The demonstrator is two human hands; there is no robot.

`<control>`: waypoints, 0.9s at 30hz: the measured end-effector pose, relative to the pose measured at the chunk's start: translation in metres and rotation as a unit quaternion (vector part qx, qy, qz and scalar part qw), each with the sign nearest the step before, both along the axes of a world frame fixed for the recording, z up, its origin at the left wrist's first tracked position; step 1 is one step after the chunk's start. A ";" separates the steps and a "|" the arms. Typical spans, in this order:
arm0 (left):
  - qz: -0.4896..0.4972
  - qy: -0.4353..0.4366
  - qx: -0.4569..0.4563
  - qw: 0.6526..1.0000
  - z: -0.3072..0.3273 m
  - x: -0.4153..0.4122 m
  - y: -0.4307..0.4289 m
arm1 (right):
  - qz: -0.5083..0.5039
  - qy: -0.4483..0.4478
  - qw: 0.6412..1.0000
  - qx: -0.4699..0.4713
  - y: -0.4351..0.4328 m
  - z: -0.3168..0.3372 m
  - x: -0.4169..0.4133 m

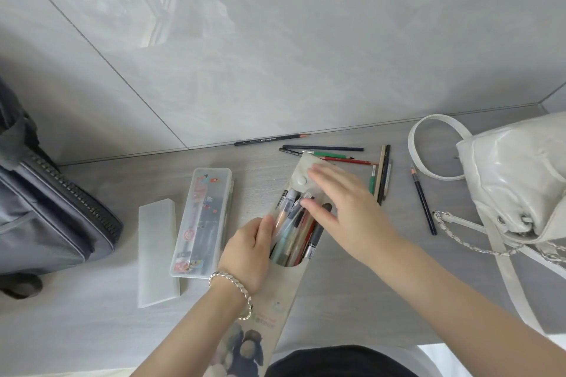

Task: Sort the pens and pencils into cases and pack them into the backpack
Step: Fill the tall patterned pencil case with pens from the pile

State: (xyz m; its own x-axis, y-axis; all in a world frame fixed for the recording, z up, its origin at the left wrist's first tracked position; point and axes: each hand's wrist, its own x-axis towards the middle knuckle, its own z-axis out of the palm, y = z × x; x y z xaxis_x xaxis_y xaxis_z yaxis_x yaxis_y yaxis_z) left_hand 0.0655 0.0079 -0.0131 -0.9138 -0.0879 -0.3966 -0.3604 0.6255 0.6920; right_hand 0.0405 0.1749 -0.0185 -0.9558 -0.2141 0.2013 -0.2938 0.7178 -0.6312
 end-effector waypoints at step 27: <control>-0.054 0.028 -0.029 0.998 0.009 0.011 0.012 | -0.068 -0.118 0.987 -0.090 -0.008 0.009 -0.002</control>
State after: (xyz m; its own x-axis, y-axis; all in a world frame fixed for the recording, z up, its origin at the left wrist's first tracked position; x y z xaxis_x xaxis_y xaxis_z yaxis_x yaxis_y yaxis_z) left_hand 0.0762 0.0200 -0.0039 -0.9401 -0.0085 -0.3409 -0.2495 0.6985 0.6707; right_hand 0.0383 0.1665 -0.0094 -0.9980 -0.0621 -0.0062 -0.0331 0.6100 -0.7917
